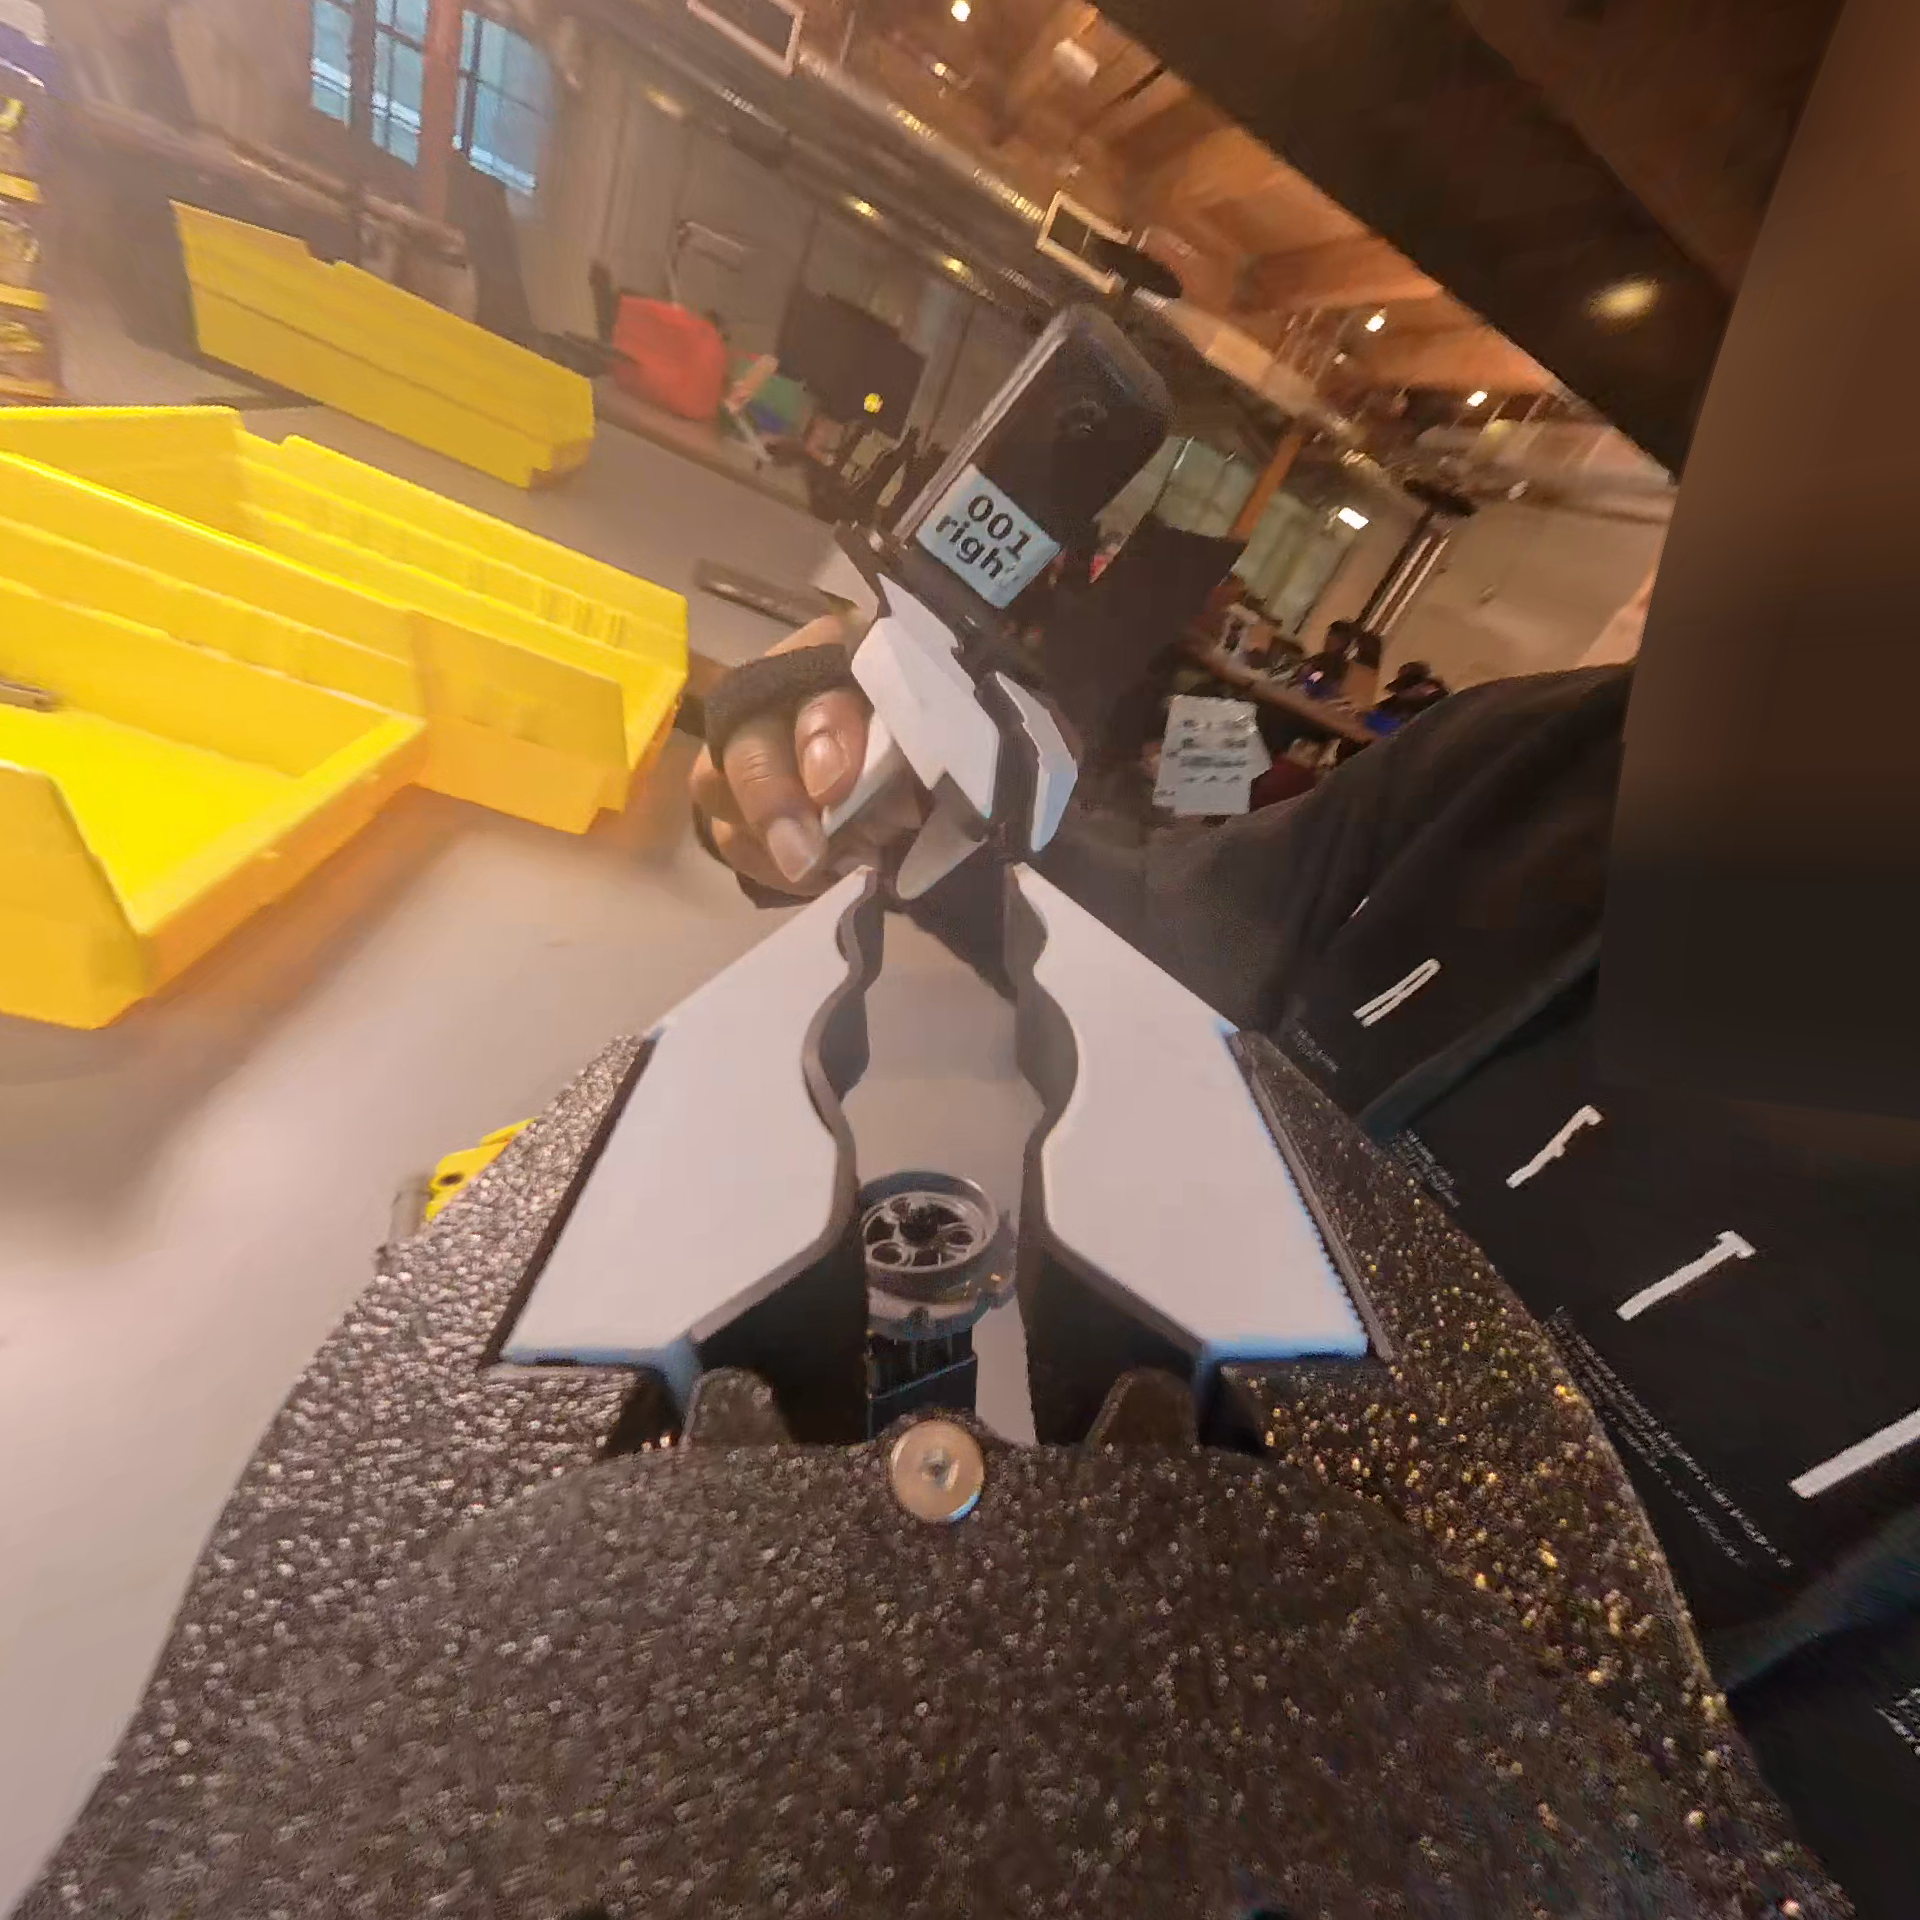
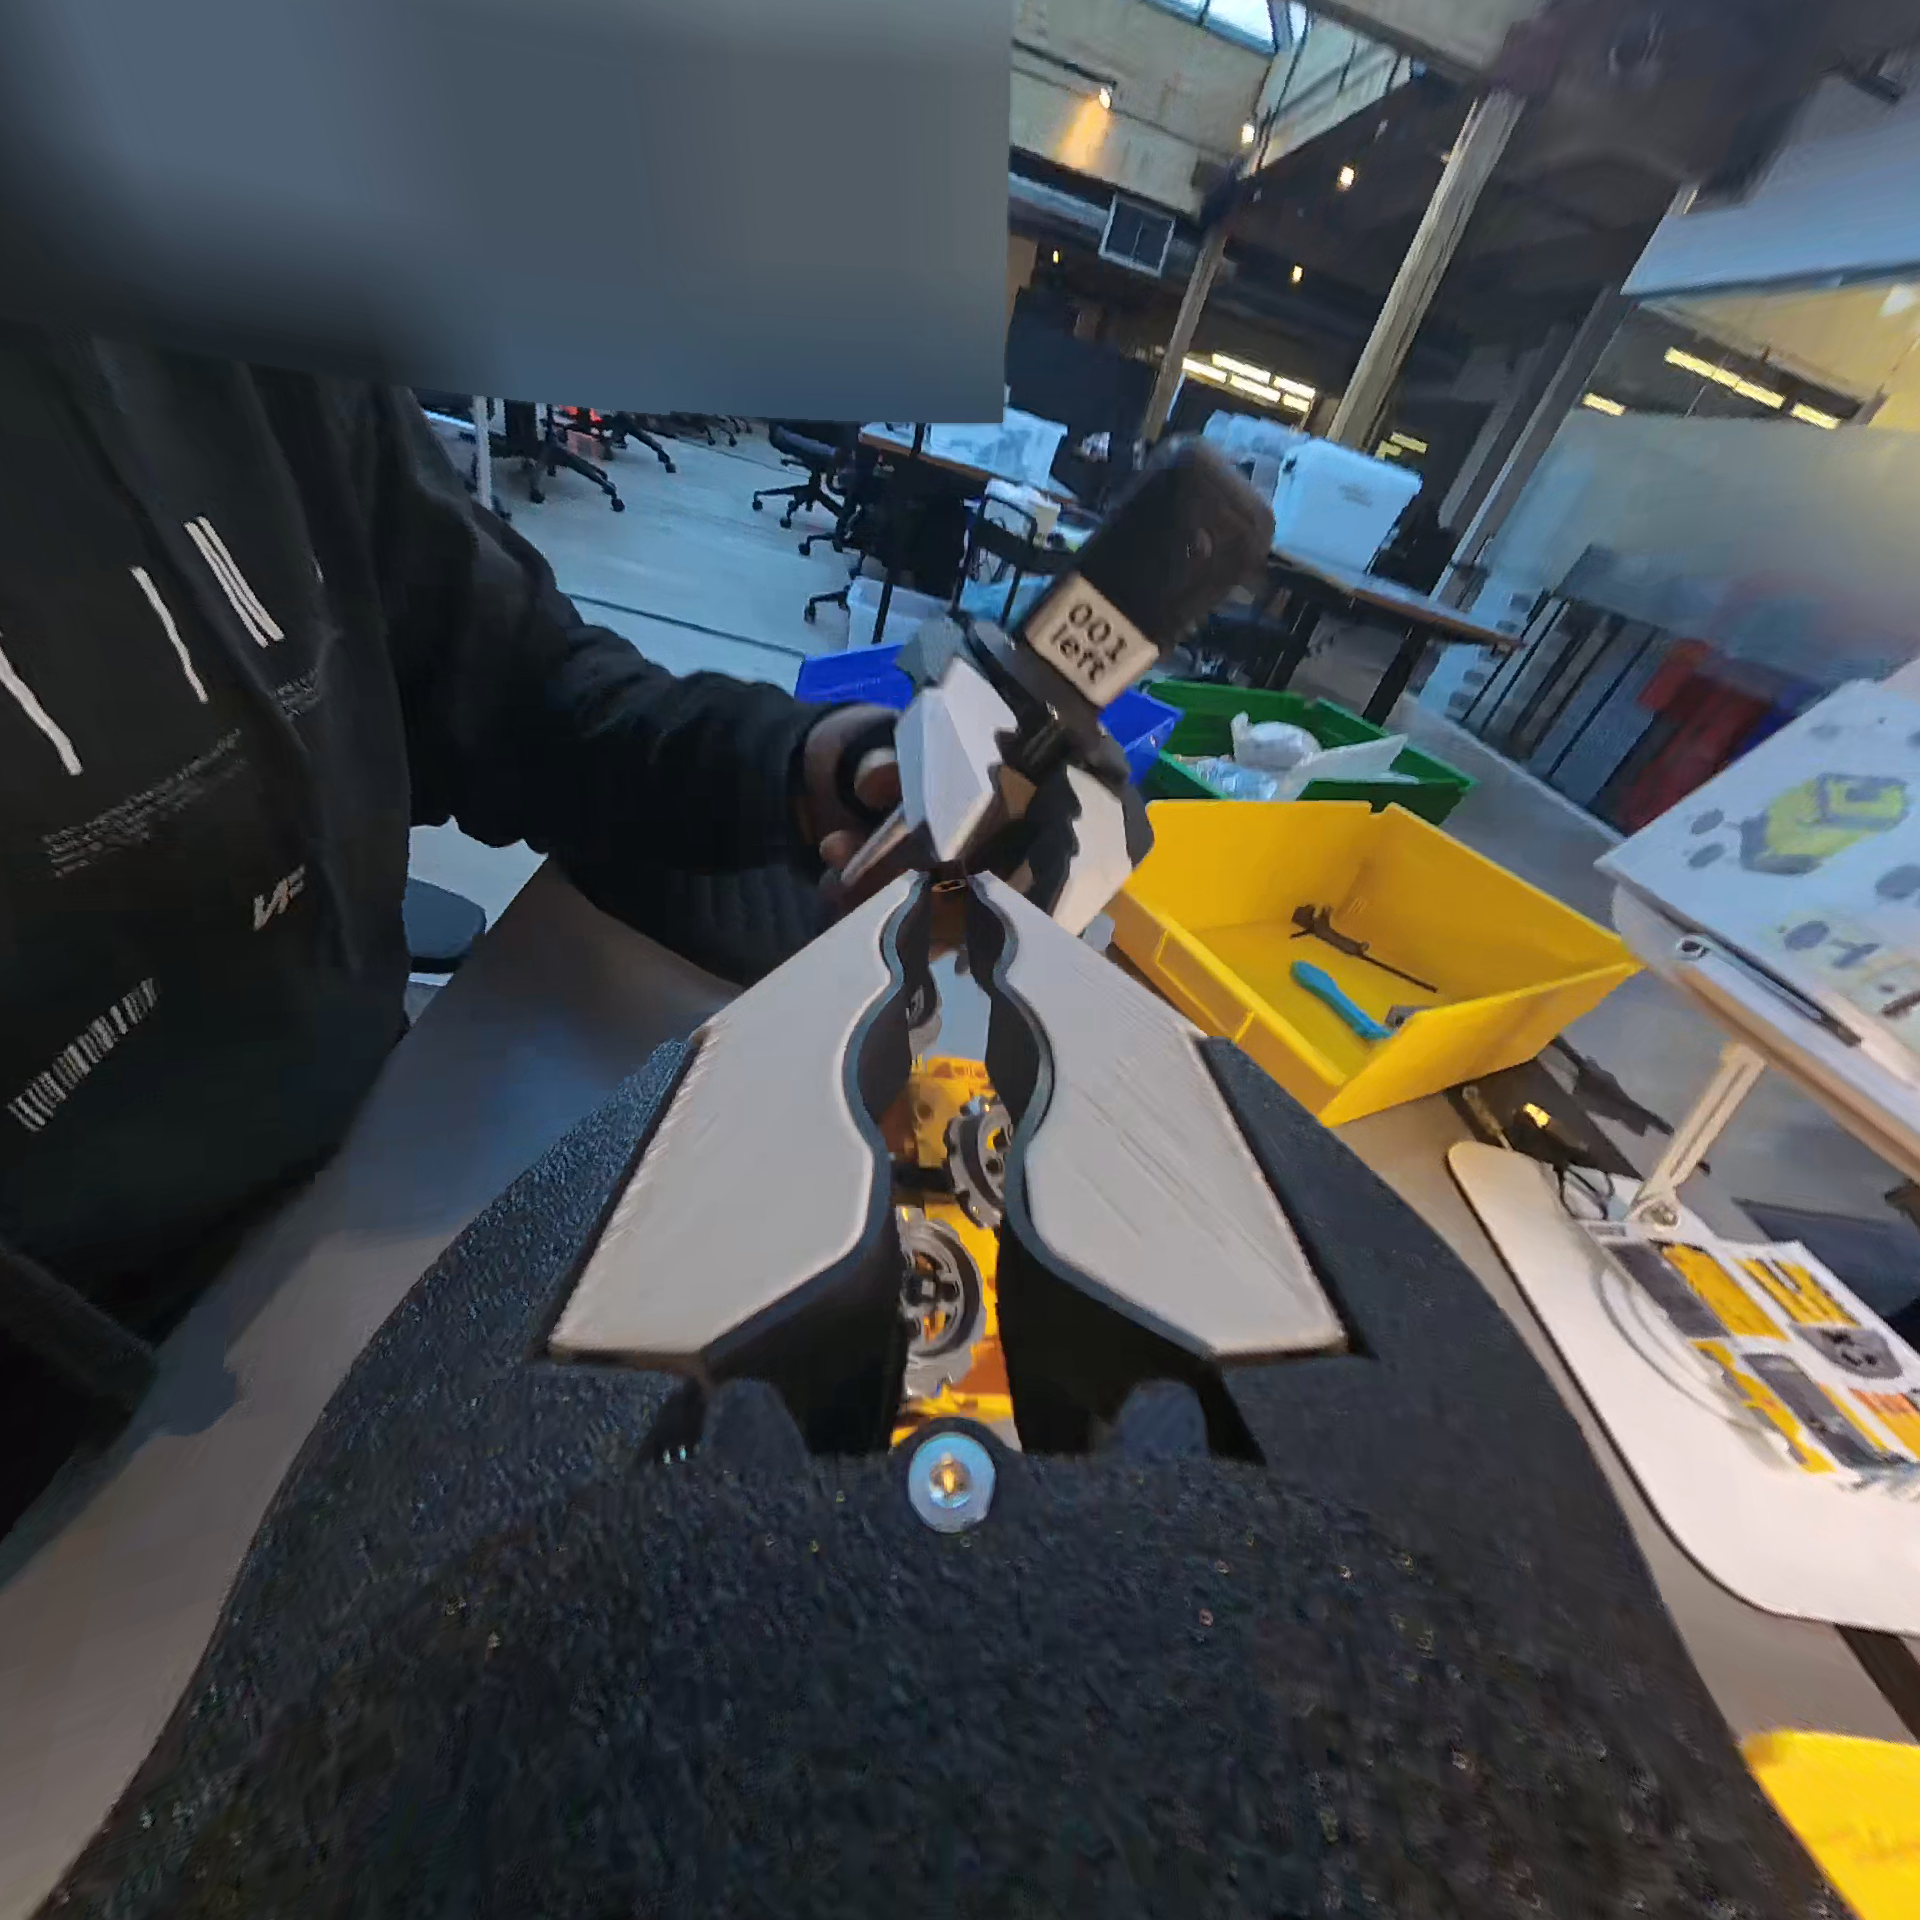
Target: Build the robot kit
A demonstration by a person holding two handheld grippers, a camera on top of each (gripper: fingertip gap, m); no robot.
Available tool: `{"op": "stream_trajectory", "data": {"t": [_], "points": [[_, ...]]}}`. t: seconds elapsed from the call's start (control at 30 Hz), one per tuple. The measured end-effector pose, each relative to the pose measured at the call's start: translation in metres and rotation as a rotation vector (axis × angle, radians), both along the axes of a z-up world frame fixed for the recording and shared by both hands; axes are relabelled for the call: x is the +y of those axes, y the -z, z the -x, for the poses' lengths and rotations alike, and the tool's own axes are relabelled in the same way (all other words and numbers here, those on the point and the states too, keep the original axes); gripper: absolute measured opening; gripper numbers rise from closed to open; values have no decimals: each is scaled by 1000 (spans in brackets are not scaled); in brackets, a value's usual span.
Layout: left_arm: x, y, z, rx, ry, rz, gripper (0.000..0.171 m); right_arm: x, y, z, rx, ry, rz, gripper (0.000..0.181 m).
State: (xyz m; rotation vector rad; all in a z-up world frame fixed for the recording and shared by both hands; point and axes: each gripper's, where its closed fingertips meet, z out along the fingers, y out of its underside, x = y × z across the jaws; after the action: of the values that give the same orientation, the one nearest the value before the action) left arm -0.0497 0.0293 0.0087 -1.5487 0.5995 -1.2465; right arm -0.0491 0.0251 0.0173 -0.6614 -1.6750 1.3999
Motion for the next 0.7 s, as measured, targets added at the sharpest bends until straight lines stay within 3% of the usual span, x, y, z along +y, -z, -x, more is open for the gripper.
{"op": "stream_trajectory", "data": {"t": [0.27,0.43,0.7], "points": [[-4,-7,-2,-116,66,50,10,1,2,6,41,37,-6,6],[-1,0,-7,-53,41,62,0,5,9,1,36,76,3,6],[8,12,-20,104,4,76,0,9,23,-17,24,171,8,6]]}}
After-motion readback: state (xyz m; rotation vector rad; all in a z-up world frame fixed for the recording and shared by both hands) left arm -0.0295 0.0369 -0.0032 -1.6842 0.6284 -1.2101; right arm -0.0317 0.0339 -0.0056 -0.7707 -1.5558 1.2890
